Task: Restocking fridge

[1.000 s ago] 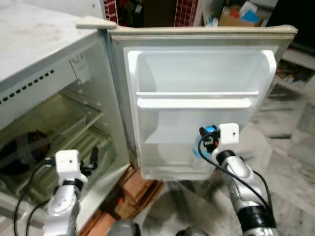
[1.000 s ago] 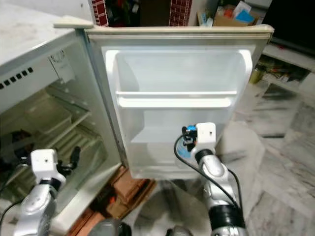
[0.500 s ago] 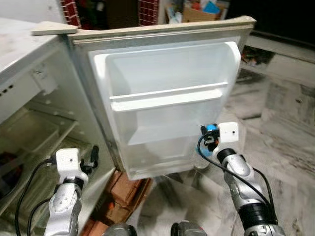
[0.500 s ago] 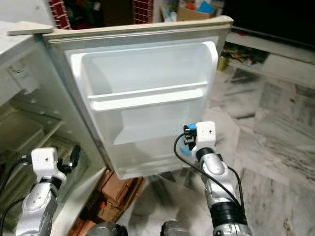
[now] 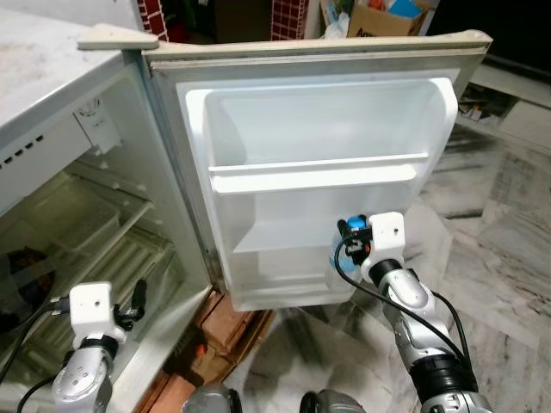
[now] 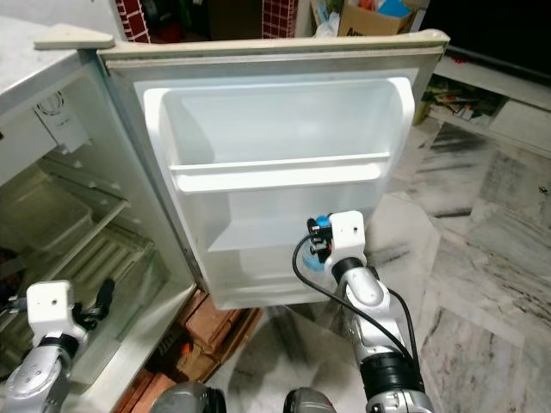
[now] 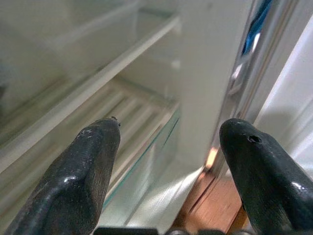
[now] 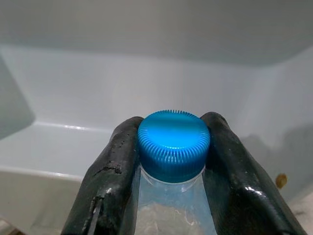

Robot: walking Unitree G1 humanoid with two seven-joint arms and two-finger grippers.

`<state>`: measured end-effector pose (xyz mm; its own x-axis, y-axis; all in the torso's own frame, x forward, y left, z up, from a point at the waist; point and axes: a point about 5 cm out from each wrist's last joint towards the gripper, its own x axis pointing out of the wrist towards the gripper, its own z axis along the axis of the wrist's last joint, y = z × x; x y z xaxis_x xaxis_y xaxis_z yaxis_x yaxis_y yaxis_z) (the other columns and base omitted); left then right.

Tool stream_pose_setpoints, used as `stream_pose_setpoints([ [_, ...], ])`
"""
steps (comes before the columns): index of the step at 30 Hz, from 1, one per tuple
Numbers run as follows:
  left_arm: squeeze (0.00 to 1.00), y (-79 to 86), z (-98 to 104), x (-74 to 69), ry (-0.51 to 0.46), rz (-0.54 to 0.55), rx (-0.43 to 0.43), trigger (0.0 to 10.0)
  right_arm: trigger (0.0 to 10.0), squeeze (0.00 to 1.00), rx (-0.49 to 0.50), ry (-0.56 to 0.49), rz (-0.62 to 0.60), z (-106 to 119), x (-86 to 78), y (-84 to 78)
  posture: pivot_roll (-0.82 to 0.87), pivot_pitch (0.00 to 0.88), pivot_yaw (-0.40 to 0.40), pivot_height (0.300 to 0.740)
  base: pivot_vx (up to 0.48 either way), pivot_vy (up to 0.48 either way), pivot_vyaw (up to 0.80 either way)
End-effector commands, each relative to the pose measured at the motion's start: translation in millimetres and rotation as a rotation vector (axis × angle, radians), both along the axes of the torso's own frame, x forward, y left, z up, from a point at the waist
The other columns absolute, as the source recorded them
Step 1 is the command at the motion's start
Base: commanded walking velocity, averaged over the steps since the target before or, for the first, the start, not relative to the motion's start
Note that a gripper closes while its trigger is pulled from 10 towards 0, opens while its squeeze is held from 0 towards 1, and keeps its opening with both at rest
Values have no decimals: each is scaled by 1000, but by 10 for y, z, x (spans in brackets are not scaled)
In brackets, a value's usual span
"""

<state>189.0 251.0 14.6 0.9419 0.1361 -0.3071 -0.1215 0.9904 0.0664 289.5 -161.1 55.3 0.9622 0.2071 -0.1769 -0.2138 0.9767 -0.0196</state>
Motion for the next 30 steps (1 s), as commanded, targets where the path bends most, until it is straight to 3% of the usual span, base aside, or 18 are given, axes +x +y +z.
stream_pose_setpoints([
  [1, 0, -35, 88, 33, -27, -26, 12, 10000, 10000, 0, -5, -41, 8, 77, 18, -6, 106, 46, -8, 691, 0, 0, 0],
  [5, 0, -106, 235, 26, -77, -40, 46, 10000, 10000, 0, -7, -43, 10, 77, 14, -14, 110, 49, -9, 661, 0, 0, 0],
  [10, 0, -165, 278, 22, -113, -3, 65, 10000, 10000, 0, -12, -46, 16, 74, 18, -12, 116, 47, -16, 636, 0, 0, 0],
  [17, 0, -211, 356, 115, -152, 10, 53, 10000, 10000, 0, -11, -64, 21, 105, 45, 5, 116, 50, -20, 636, 0, 0, 0],
  [23, 0, -302, 443, 244, -207, -14, -8, 10000, 10000, 0, -16, -114, 41, 172, 91, 32, 118, 57, -16, 636, 0, 0, 0],
  [30, 0, -491, 447, 345, -221, -57, -26, 10000, 10000, 0, -19, -180, 49, 280, 141, 44, 111, 56, -11, 636, 0, 0, 0],
])
